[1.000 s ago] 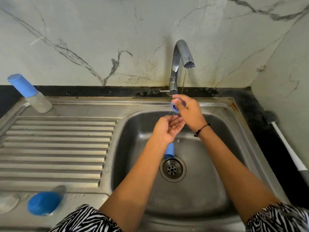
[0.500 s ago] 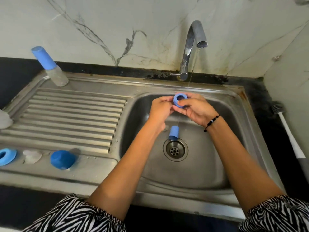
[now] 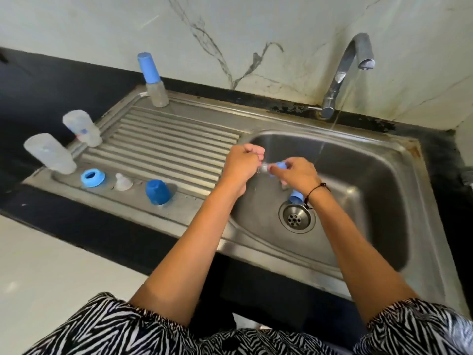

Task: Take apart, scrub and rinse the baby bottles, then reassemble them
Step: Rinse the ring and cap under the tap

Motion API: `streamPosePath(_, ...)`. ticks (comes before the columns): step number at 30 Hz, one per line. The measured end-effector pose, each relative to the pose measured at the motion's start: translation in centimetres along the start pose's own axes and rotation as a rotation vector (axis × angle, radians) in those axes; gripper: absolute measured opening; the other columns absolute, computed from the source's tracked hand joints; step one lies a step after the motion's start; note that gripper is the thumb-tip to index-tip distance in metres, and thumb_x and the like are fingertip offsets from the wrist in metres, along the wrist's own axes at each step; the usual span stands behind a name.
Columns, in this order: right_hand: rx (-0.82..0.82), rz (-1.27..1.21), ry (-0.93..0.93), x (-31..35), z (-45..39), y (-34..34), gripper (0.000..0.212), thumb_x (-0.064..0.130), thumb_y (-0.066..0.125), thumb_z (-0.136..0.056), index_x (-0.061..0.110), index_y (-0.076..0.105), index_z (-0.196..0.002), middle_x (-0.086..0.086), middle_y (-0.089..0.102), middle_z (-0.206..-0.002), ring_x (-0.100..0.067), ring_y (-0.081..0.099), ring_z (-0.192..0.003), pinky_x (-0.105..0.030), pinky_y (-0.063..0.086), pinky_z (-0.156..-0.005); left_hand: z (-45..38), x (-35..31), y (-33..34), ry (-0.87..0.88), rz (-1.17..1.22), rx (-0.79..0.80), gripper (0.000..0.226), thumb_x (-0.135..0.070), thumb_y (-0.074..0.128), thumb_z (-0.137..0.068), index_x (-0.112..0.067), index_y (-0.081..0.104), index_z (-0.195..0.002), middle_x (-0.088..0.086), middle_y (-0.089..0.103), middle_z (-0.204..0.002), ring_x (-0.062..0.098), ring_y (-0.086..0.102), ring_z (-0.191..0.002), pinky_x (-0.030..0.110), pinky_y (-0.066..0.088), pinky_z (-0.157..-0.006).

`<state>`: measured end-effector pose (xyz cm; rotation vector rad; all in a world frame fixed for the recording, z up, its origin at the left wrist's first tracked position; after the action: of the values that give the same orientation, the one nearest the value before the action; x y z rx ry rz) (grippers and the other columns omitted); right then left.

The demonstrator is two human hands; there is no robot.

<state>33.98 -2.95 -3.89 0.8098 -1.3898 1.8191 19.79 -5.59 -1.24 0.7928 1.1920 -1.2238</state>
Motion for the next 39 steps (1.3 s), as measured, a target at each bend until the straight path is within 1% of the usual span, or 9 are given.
streamPosePath(4, -0.059, -0.052, -0.118, 3.4, 0.1, 2.5, 0.031, 0.044, 0.057, -0.088, 0.014, 0.060, -0.091, -0.008, 0.071, -0.093, -0.021, 0.065, -0.080, -0.025, 0.054, -0.070, -0.4, -0.7, -4.0, 0.054, -0.006, -0.024, 0.034, 0.006, 0.044, -0.083, -0.020, 0.062, -0.072, 0.000, 0.061, -0.073, 0.015, 0.053, -0.071, 0.022, 0.040, -0.059)
streamPosePath(6, -0.039, -0.073, -0.160, 5.3, 0.1, 4.2, 0.032, 0.044, 0.055, -0.090, 0.013, 0.056, -0.100, -0.007, 0.070, -0.095, -0.019, 0.064, -0.080, -0.017, 0.049, -0.064, -0.8, -1.0, -6.6, 0.076, -0.013, -0.038, 0.034, 0.005, 0.047, -0.084, -0.022, 0.063, -0.070, -0.001, 0.061, -0.072, 0.013, 0.054, -0.070, 0.022, 0.040, -0.061)
streamPosePath(10, -0.031, 0.179, -0.334, 9.9, -1.2, 8.9, 0.036, 0.042, 0.062, -0.086, 0.013, 0.060, -0.108, -0.005, 0.057, -0.095, -0.021, 0.054, -0.091, -0.023, 0.033, -0.071, -2.7, -0.6, -13.4, 0.104, -0.041, -0.123, 0.028, -0.002, 0.049, -0.089, -0.021, 0.064, -0.074, 0.005, 0.066, -0.088, 0.021, 0.061, -0.088, 0.029, 0.046, -0.083)
streamPosePath(14, 0.035, 0.239, -0.374, 15.7, -3.3, 16.5, 0.037, 0.032, 0.072, -0.080, 0.007, 0.062, -0.106, -0.004, 0.056, -0.084, -0.018, 0.052, -0.080, -0.027, 0.036, -0.066, -4.8, 0.7, -22.0, 0.051, -0.110, -0.218, 0.027, -0.002, 0.043, -0.091, -0.016, 0.065, -0.101, 0.009, 0.063, -0.104, 0.021, 0.057, -0.100, 0.031, 0.043, -0.092)
streamPosePath(17, 0.125, 0.368, -0.376, 19.6, -5.5, 22.7, 0.042, 0.031, 0.071, -0.080, 0.007, 0.059, -0.112, -0.011, 0.064, -0.094, -0.026, 0.060, -0.089, -0.033, 0.044, -0.078, -5.9, 1.9, -27.3, -0.041, -0.165, -0.258, 0.041, -0.005, 0.039, -0.093, -0.013, 0.054, -0.130, 0.006, 0.054, -0.133, 0.022, 0.048, -0.123, 0.033, 0.038, -0.104)
streamPosePath(22, 0.205, 0.634, -0.462, 24.5, -8.4, 30.8, 0.041, 0.038, 0.064, -0.084, 0.009, 0.059, -0.112, -0.014, 0.065, -0.109, -0.033, 0.058, -0.102, -0.035, 0.043, -0.080, -6.5, 2.5, -32.0, -0.024, -0.230, -0.208, 0.037, 0.003, 0.038, -0.088, -0.006, 0.055, -0.119, 0.012, 0.059, -0.116, 0.028, 0.053, -0.112, 0.025, 0.035, -0.075)
streamPosePath(27, 0.282, 0.813, -0.492, 25.3, -9.9, 35.6, 0.038, 0.040, 0.060, -0.081, 0.015, 0.058, -0.109, -0.013, 0.065, -0.106, -0.034, 0.057, -0.101, -0.035, 0.047, -0.076, -7.4, 4.2, -33.8, -0.087, -0.228, -0.155, 0.046, 0.007, 0.037, -0.082, -0.005, 0.056, -0.122, 0.020, 0.061, -0.111, 0.033, 0.057, -0.100, 0.034, 0.042, -0.072)
streamPosePath(30, 0.340, 0.877, -0.499, 24.6, -9.8, 36.8, 0.037, 0.035, 0.057, -0.084, 0.012, 0.058, -0.112, -0.015, 0.064, -0.109, -0.036, 0.056, -0.103, -0.038, 0.047, -0.082, -7.8, 4.7, -34.3, -0.115, -0.215, -0.144, 0.043, 0.008, 0.036, -0.080, -0.004, 0.057, -0.116, 0.013, 0.059, -0.106, 0.022, 0.051, -0.089, 0.025, 0.039, -0.061)
streamPosePath(39, 0.373, 0.724, -0.396, 23.9, -8.6, 34.8, 0.054, 0.018, 0.055, -0.089, 0.010, 0.038, -0.139, -0.020, 0.052, -0.128, -0.034, 0.050, -0.117, -0.040, 0.041, -0.097, -7.5, 3.8, -32.8, -0.093, -0.265, -0.101, 0.029, 0.007, 0.036, -0.085, -0.004, 0.054, -0.103, 0.006, 0.049, -0.083, 0.017, 0.044, -0.072, 0.023, 0.031, -0.052)
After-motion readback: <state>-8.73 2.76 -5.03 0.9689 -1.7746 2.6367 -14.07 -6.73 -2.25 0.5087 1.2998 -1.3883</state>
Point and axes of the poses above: each hand's wrist, its own z-axis away from the middle knuckle, its own y-axis out of the palm, x = y × z, the point moved 5 cm from there along -z, towards the middle knuckle
